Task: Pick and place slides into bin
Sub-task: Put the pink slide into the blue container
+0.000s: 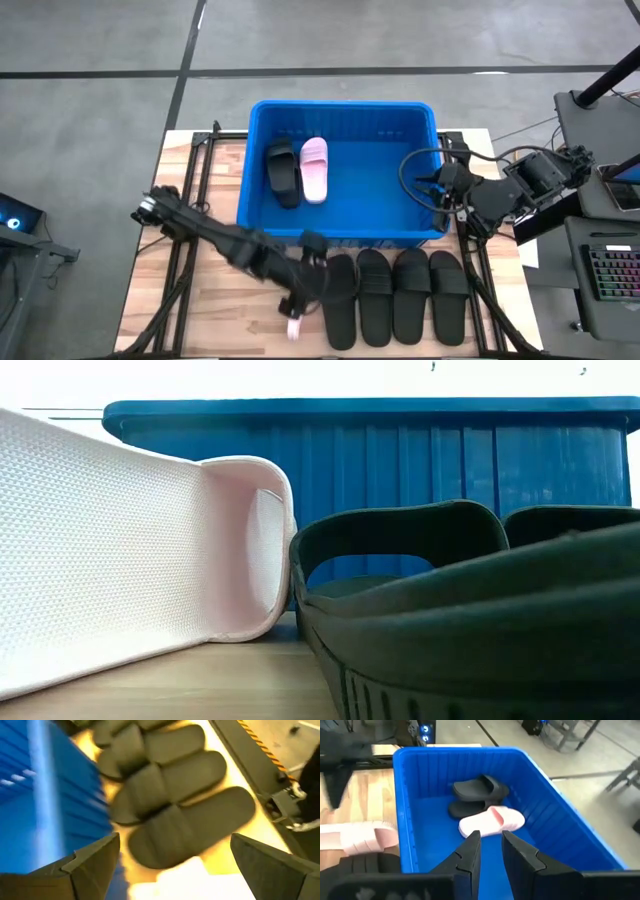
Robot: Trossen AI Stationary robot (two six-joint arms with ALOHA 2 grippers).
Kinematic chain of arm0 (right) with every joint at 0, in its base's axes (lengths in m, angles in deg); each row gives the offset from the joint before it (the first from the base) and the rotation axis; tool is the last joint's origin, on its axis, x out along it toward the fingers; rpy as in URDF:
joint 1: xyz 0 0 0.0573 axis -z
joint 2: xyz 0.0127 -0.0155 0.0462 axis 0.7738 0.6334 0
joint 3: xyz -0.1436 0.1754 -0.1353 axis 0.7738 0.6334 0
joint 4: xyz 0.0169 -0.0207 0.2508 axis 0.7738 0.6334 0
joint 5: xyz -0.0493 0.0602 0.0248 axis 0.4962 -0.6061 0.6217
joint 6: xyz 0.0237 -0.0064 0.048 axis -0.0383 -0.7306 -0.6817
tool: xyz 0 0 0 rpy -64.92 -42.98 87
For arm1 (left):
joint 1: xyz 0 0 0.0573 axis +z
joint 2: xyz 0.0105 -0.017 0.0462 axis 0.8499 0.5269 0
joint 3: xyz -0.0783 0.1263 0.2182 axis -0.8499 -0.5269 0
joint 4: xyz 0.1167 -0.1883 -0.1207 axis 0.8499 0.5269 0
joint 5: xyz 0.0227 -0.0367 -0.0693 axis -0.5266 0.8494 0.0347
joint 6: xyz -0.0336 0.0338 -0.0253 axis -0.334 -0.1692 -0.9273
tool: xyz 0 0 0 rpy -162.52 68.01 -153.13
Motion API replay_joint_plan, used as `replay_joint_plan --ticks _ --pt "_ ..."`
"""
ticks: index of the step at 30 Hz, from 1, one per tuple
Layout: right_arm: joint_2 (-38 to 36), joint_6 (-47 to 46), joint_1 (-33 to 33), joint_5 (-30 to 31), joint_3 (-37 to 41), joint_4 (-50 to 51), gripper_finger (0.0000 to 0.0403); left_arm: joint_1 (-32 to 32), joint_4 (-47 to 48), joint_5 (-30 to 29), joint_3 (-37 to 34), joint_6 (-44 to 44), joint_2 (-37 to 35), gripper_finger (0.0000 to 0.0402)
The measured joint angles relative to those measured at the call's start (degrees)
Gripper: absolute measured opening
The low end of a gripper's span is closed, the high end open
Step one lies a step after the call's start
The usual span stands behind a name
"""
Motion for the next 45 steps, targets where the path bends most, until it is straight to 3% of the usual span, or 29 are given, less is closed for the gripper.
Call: replay_joint_plan --ticks 12,19,35,39,45 --pt "0.3 -4.5 0.0 -1.6 0.5 1.5 0.0073 -3.9 5.1 -1.1 0.0 -18.4 12.0 0.0363" --pt "0.3 -4.1 0.0 -4.4 0.6 1.5 0.0070 -4.1 11.1 -3.5 0.0 -22.3 14.7 0.0363" --pt "0.3 -4.1 0.0 -4.5 1.2 1.4 0.0069 -3.8 11.9 -8.4 -2.3 -24.3 16.9 0.0361" --pt "0.3 -4.1 0.0 -4.5 1.6 1.5 0.0074 -3.9 12.1 -8.8 -3.7 -24.3 17.0 0.0335" --pt "0.3 -4.1 0.0 -4.5 2.1 1.5 0.0076 -3.8 12.0 -9.4 -4.1 -24.3 17.0 0.0257"
